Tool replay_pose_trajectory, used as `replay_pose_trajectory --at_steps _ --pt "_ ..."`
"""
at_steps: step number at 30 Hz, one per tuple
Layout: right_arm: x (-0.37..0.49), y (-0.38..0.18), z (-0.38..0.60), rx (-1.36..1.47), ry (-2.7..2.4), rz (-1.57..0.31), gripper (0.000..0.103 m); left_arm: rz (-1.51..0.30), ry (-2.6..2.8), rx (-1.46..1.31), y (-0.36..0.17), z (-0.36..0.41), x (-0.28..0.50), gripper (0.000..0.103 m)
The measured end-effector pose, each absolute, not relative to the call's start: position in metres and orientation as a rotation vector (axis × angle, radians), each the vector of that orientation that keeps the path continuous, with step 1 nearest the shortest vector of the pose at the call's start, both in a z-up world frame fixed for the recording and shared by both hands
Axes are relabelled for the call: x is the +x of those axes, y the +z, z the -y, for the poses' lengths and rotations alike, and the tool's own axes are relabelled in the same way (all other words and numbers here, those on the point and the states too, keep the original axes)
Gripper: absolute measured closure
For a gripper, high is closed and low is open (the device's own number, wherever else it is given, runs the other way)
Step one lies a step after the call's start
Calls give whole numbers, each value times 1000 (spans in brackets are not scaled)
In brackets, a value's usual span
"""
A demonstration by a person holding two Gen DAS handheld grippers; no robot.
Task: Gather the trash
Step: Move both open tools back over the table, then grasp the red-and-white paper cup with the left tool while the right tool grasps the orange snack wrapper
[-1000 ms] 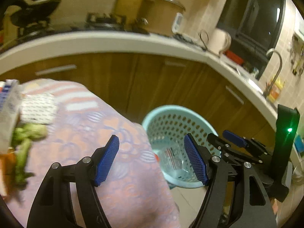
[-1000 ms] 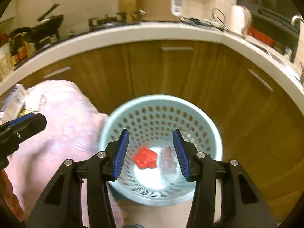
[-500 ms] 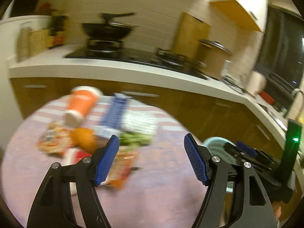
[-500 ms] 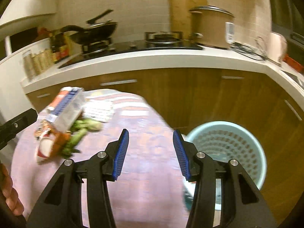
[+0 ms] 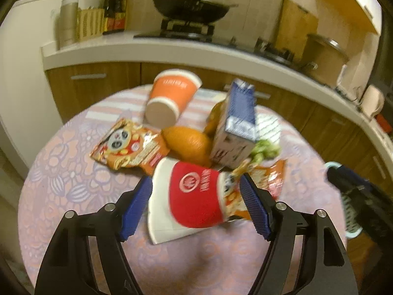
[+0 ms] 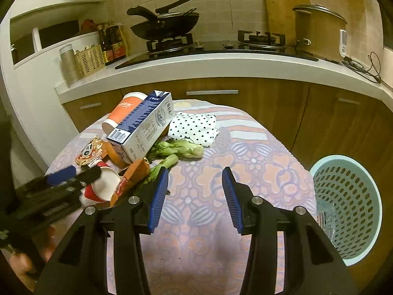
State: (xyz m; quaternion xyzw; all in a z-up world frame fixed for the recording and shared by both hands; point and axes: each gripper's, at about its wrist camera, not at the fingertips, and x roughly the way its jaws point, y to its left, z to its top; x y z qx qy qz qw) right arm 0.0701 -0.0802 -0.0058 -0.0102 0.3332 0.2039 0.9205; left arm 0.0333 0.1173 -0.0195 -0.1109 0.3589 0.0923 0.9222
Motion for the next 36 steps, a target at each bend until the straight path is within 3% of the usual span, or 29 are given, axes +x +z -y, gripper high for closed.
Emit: replay_pose_trajectory --at_steps 16,22,36 --pt "59 -12 42 -71 518 -701 61 -817 210 -315 -50 -175 -44 38" --pt "57 -5 33 -79 533 -687 61 -761 70 -429 -35 -176 -47 21" --pt "90 -23 14 -50 569 -755 61 -784 158 -594 -55 -189 -11 19"
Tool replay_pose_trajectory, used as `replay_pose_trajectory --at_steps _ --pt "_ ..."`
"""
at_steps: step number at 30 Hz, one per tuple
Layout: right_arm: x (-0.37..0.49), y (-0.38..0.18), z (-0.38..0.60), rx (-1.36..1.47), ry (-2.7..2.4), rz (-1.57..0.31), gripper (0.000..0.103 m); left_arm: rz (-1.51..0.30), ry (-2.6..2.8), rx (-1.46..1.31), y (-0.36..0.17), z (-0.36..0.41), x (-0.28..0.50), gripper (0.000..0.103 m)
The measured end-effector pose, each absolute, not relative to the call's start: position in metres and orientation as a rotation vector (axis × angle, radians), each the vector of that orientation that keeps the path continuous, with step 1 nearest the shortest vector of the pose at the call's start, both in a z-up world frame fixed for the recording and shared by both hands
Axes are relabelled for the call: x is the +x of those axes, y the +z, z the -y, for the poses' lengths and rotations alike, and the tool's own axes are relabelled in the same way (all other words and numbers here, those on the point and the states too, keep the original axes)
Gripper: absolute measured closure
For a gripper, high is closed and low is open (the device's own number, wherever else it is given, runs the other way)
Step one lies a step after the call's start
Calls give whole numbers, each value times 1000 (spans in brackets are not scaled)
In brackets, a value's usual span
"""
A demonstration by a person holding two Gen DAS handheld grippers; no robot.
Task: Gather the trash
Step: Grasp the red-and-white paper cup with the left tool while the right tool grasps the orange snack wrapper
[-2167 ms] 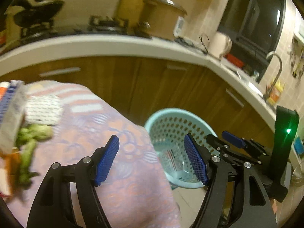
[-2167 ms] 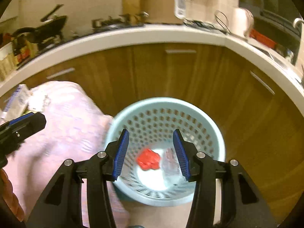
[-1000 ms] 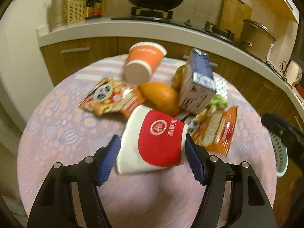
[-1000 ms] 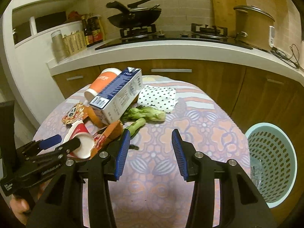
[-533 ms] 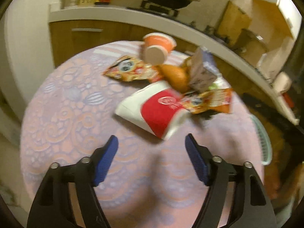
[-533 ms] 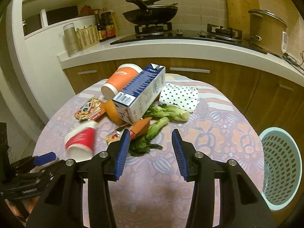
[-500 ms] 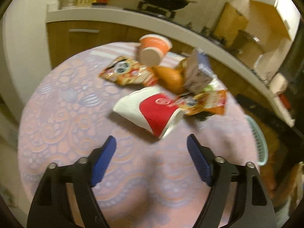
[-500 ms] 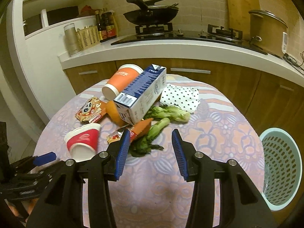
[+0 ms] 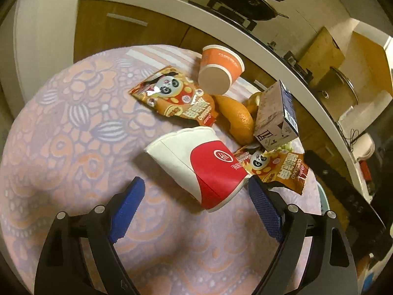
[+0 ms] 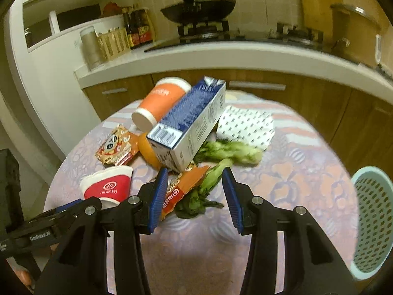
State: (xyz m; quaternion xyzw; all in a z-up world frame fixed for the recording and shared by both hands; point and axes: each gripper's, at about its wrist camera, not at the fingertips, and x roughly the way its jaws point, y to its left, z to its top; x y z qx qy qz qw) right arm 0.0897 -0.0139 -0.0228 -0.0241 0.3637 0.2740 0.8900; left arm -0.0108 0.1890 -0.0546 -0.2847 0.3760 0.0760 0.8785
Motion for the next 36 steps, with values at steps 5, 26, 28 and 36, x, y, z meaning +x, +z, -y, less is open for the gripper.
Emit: replay_pose_trajectory --at_steps 5,26,28,36 --pt "95 -41 12 -37 582 -812 61 -764 113 -616 -52 -188 -7 21" --pt "90 -57 1 -76 629 -846 82 -790 85 -541 -58 -170 16 46" --pt "86 -57 -1 -91 626 -841 90 -780 95 -493 -56 -161 14 47" --pt "73 -46 23 -78 616 -806 95 -734 54 -460 -42 -148 -1 47"
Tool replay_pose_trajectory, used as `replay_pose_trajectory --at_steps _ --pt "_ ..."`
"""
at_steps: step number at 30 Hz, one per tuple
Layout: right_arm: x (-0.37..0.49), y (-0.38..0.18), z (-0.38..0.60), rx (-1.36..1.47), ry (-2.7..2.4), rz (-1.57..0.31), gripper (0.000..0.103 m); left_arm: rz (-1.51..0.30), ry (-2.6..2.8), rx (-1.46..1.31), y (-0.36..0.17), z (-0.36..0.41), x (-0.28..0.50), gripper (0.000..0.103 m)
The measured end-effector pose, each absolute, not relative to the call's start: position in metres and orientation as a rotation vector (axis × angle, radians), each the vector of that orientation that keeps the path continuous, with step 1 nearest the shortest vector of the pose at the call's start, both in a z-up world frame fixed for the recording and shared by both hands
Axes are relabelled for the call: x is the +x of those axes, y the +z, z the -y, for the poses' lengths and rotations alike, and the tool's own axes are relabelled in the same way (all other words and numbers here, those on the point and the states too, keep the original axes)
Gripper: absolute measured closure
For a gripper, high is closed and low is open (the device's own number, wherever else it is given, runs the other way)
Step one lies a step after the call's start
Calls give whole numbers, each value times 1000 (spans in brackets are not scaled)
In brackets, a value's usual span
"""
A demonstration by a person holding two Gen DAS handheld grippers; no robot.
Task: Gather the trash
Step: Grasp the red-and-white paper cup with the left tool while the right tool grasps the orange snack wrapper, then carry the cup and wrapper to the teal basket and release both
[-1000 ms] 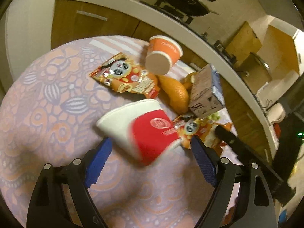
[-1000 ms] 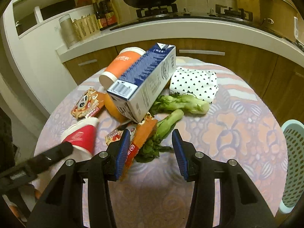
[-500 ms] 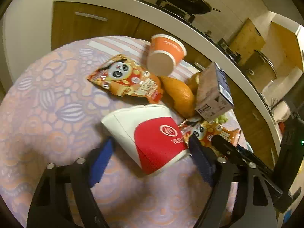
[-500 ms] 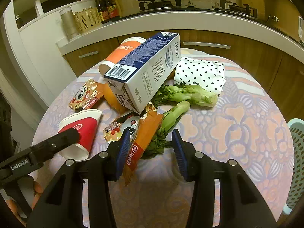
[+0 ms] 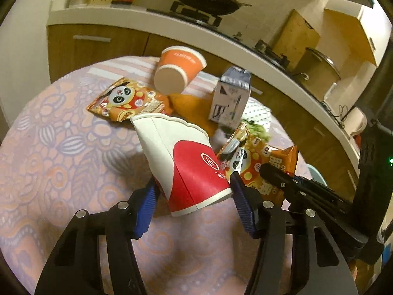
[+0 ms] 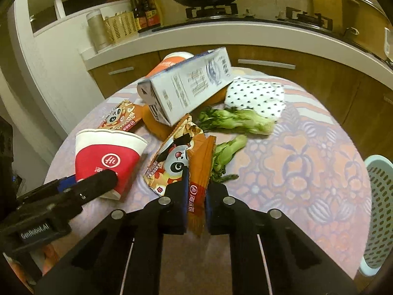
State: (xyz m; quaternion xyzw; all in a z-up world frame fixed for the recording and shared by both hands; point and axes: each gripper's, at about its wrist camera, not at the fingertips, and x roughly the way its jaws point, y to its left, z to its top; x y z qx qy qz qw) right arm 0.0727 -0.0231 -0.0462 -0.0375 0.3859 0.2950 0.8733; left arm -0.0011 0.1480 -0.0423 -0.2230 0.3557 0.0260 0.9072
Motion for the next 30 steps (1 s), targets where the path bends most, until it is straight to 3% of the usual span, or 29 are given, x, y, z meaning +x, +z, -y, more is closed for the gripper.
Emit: replay_pose_trajectory --at_steps 15,30 --pt "48 3 100 -29 500 -664 95 -645 -78 -366 0 -89 -16 47" --pt "60 24 231 40 233 -580 95 -635 -317 -204 22 37 45 47"
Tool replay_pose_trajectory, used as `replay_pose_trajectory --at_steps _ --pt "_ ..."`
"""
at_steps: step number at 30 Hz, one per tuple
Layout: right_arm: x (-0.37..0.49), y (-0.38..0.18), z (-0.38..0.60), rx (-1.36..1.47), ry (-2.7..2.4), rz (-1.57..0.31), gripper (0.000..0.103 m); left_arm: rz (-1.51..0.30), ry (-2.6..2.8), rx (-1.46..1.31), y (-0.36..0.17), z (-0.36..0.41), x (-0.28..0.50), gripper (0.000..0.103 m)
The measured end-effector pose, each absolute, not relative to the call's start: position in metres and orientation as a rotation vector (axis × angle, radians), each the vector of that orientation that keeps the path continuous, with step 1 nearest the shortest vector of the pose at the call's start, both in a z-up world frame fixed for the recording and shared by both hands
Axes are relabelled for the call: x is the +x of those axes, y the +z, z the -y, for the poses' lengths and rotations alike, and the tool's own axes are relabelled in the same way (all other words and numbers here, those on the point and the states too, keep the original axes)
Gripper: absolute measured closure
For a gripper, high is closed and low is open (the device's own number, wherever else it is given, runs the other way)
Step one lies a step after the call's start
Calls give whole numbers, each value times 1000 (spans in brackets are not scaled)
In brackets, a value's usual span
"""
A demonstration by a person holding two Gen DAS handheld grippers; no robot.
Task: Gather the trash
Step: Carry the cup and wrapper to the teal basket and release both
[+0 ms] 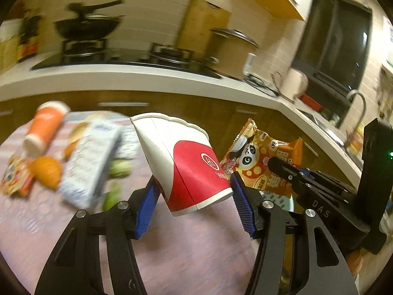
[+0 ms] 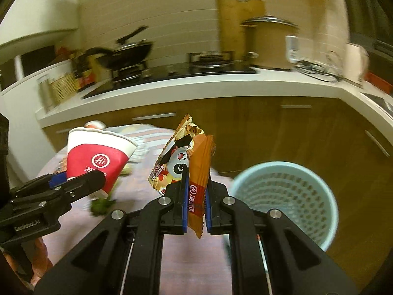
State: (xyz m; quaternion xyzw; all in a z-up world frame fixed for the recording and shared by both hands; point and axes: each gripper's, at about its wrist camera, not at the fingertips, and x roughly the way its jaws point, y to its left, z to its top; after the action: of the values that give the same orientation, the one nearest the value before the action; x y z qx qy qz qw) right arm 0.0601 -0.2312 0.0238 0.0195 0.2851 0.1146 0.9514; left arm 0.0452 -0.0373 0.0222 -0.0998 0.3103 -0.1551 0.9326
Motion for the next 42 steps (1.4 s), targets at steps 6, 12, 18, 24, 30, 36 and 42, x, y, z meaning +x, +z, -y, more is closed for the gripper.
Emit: replay_pose_trajectory --at_steps 6,12,18,24,30,36,42 --pt "75 5 299 114 101 -610 95 -690 -413 -146 10 99 82 47" --pt "91 -26 347 164 -12 -694 95 -772 -483 -110 -15 147 116 47" --pt "106 -62 376 210 -72 -805 94 -867 -527 -89 -44 180 143 47" --pt "115 -86 389 242 -99 -872 93 -930 -534 -70 -66 195 157 46" --pt "118 -95 391 271 -112 -895 52 -939 -520 -51 -74 193 155 36" --pt "114 -84 383 253 -100 -853 51 -905 -505 -68 -63 178 147 36" --pt "110 -61 357 204 -57 -798 51 -837 -480 -92 -40 154 131 36"
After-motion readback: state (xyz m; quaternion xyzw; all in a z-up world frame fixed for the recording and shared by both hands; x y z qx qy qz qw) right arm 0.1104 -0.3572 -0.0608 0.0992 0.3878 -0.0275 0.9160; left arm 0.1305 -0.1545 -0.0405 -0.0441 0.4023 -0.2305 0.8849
